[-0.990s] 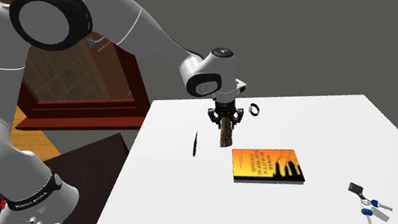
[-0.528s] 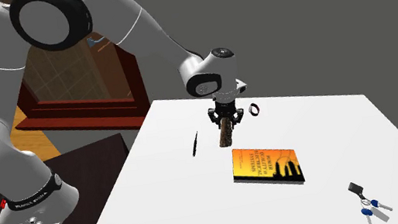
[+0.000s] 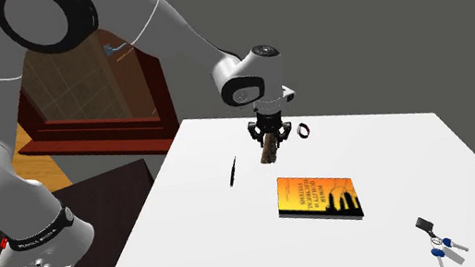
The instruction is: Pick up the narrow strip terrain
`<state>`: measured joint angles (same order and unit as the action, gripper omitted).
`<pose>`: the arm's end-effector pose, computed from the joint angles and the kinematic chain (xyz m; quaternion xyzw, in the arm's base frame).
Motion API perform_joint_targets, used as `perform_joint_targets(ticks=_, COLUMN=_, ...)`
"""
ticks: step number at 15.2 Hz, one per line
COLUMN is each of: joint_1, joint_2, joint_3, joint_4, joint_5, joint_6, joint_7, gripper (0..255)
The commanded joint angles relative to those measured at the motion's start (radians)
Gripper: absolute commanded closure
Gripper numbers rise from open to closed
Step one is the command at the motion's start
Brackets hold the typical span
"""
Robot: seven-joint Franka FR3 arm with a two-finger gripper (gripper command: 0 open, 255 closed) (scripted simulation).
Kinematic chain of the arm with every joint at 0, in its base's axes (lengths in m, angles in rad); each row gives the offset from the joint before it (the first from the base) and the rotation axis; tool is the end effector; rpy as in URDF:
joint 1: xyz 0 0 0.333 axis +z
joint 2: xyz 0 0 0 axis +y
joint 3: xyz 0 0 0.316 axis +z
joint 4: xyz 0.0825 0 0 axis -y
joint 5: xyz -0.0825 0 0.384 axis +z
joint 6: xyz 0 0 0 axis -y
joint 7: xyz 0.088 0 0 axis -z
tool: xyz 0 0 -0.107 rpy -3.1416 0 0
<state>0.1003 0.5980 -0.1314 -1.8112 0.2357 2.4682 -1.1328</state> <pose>0.6587 -0.0145 0.2187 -0.8887 -0.4554 -0.0504 0.0146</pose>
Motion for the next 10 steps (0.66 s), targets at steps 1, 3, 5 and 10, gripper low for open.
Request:
perform_joint_targets(ticks=1, joint_1=0.004, joint_2=-0.019, joint_3=-0.004, joint_4=0.002, joint_5=-0.006, joint_6=-0.021, joint_7=0.007, gripper=255)
perform_joint_targets(ticks=3, joint_1=0.007, joint_2=-0.038, joint_3=-0.008, joint_4=0.002, joint_5=-0.011, joint_6=-0.039, joint_7=0.012, gripper=255)
perform_joint_targets(ticks=5, joint_1=0.009, joint_2=-0.056, joint_3=-0.011, joint_4=0.003, joint_5=-0.016, joint_6=-0.058, joint_7=0.016, gripper=255)
perform_joint_targets(ticks=10, joint_1=0.012, joint_2=-0.083, joint_3=-0.016, joint_4=0.006, joint_5=-0.024, joint_6=-0.088, joint_7=0.023, gripper=255)
